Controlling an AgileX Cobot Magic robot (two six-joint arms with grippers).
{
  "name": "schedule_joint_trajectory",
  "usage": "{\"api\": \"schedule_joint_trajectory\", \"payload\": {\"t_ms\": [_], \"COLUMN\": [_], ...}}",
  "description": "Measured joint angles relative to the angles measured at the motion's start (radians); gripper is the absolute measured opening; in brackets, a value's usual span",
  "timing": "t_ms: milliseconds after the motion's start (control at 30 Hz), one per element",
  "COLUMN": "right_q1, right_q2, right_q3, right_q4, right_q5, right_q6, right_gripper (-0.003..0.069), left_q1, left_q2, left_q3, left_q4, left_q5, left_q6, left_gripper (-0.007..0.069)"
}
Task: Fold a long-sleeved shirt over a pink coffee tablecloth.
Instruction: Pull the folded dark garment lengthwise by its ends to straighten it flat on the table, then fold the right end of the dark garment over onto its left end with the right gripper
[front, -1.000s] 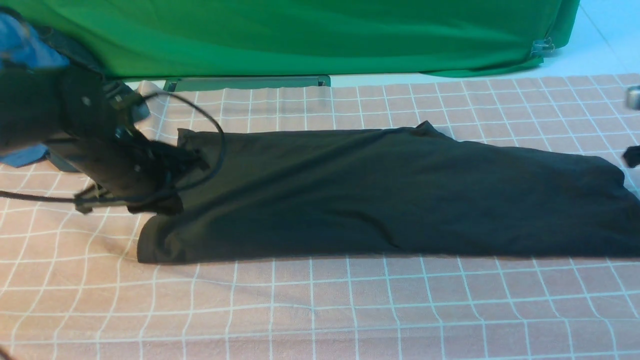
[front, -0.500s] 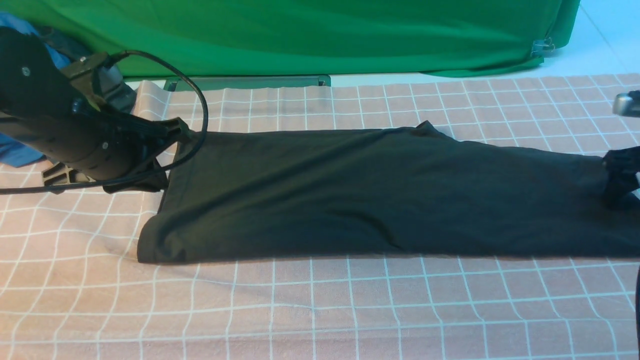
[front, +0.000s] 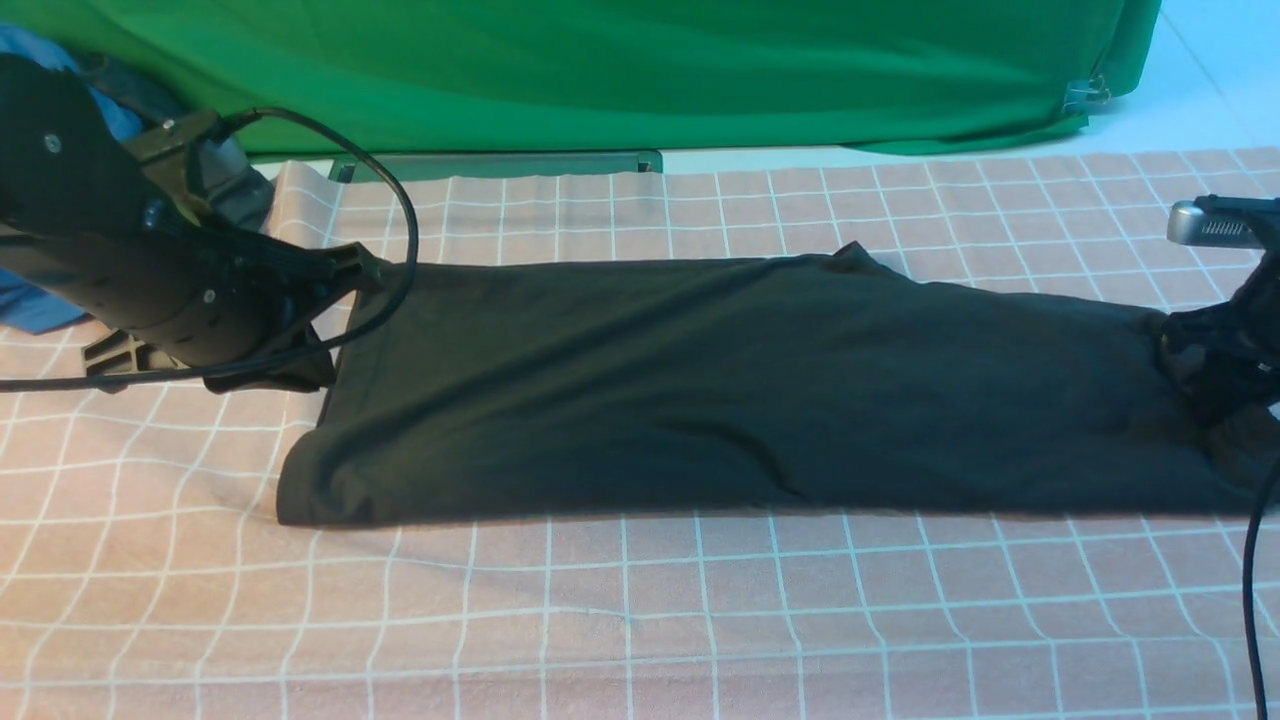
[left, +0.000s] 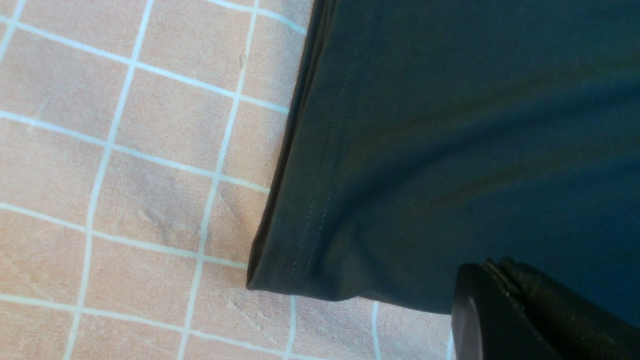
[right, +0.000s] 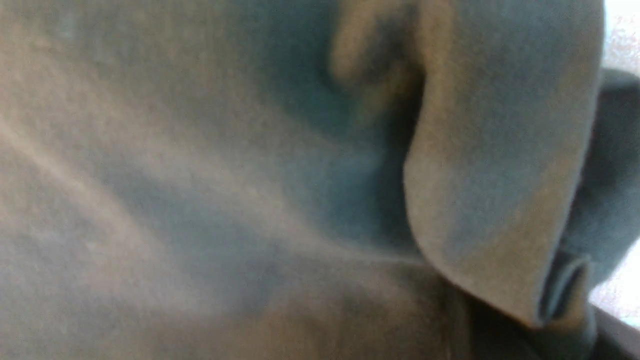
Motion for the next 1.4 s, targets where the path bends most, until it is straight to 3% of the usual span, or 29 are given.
{"api": "schedule_joint_trajectory", "payload": {"t_ms": [300, 500, 900, 1233, 1400], "right_q1": [-0.05, 0.006, 0.383, 0.64, 0.757], "right_q2": [-0.085, -0.147, -0.174, -0.136, -0.058], "right_q3": [-0.17, -0.293, -0.517, -0.532, -0.532], "right_q4": [-0.033, 0.015, 0.141, 0.24, 0.31], "right_q5": [0.153, 0.189, 0.182, 0.007, -0.147], "right_q6": [0.07, 0.103, 0.233, 0.331, 0.355], "right_gripper": [0.0124, 0.0124, 0.0124, 0.0124, 0.0124], "left_q1": [0.001, 0.001, 0.001, 0.001, 0.001], "left_q2": [0.0, 0.0, -0.008, -0.209, -0.339], "left_q3": [0.0, 0.0, 0.0, 0.0, 0.0], "left_q4": [0.001, 0.0, -0.078, -0.083, -0.09], "left_q5": [0.02, 0.008, -0.001, -0.014, 0.081], "left_q6": [0.018, 0.018, 0.045, 0.021, 0.017], "left_gripper": [0.0013, 0.0013, 0.0013, 0.0013, 0.0013]}}
